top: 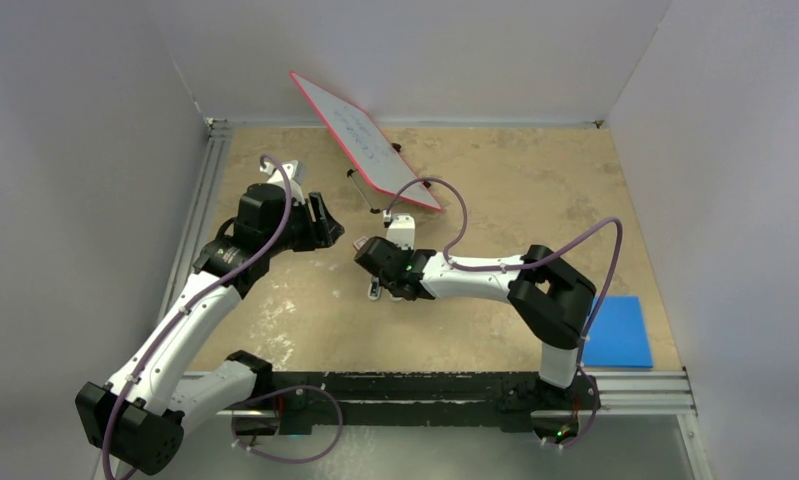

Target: Load the staples into the stapler

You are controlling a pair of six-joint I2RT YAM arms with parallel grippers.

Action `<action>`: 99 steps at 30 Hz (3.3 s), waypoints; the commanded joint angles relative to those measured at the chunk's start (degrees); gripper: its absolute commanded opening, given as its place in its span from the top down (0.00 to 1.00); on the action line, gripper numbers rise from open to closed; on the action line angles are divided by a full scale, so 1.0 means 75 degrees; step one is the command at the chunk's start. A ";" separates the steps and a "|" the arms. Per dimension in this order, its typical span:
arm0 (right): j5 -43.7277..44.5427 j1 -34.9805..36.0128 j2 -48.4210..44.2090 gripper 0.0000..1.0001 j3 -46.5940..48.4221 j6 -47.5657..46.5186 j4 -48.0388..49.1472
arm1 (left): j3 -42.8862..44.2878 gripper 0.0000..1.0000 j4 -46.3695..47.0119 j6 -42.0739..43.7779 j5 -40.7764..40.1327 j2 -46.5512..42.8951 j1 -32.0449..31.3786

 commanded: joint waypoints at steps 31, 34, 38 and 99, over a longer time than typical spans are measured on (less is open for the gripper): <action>-0.0722 0.0051 -0.0029 0.66 -0.0042 0.0159 -0.0462 | 0.0008 0.45 0.0114 0.0066 0.0052 -0.0070 -0.0022; -0.0790 0.0044 -0.0078 0.66 -0.0079 0.0167 -0.0458 | 0.0004 0.45 0.0123 0.0062 0.0052 -0.0058 -0.0020; -0.0805 0.0045 -0.0167 0.66 -0.0101 0.0232 -0.0526 | 0.0000 0.45 0.0126 0.0064 0.0062 -0.0060 -0.0023; -0.1840 -0.0651 -0.2772 0.49 -0.1737 -0.0713 0.0648 | -0.0861 0.45 0.0476 -0.0745 0.1286 0.0029 -0.0020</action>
